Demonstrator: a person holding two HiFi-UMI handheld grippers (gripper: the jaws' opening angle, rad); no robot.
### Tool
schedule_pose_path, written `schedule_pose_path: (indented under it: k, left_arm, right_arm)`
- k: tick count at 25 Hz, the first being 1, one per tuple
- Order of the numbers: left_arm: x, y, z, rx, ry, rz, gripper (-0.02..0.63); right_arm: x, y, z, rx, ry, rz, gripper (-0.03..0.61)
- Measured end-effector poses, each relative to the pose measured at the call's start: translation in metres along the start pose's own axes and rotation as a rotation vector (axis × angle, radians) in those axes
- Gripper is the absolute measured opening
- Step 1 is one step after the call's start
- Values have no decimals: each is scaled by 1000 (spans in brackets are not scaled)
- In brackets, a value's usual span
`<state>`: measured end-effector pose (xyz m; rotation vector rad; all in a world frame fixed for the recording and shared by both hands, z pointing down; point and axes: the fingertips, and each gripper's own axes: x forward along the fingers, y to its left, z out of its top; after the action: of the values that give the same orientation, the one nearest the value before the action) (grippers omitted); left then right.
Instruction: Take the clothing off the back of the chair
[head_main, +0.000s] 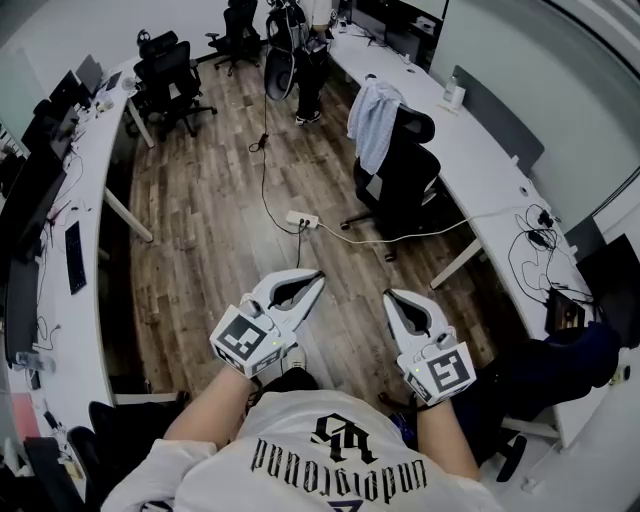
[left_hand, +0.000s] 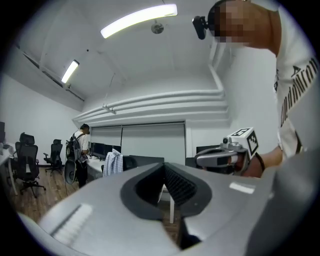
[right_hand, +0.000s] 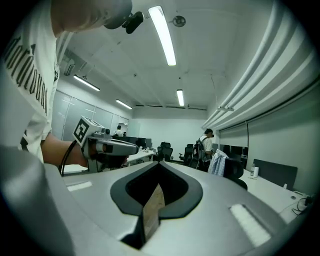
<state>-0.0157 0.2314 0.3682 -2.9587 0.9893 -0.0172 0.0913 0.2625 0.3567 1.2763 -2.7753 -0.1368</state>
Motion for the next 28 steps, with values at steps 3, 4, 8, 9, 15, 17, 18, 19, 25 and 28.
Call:
schedule_pose_path:
  k: [3,4,8,9,15,17,18,19,25,28]
  left_arm:
    - [3,27,-2,-4,-6,-5,50]
    - [3,38,-3,-6,-7,-8,50]
    - [4,90,1,-8,-22,-22,50]
    - [5,102,3,-9,-26,-25,50]
    - [10,157,4,2,-18,-78,51]
    - [9,172,1,0,-11,-84,50]
    - [8,181,1,2,-12,-78,51]
    - [7,189,1,4,-16,-67,51]
    - [5,226,-9,-11,3,-37,50]
    - [11,239,-11,-3,14,-35,49]
  right_arm:
    - [25,-4,2,-10,-3,-8,3]
    - [36,-6,3,-13,-2,-13,3]
    - [87,-13,10,-27,2,-34,3]
    - [100,-15,12,-33,5,-36,3]
    - [160,-24,16,-23,6,-68,3]
    - [175,-25,17,-20,1,-75,3]
    - [182,-26,17,-19,1,-75,3]
    - [188,-27,16,-18,3,-74,3]
    - [219,-45,14,-12,-1,-63,3]
    - [236,-58,11,-15,0,-55,3]
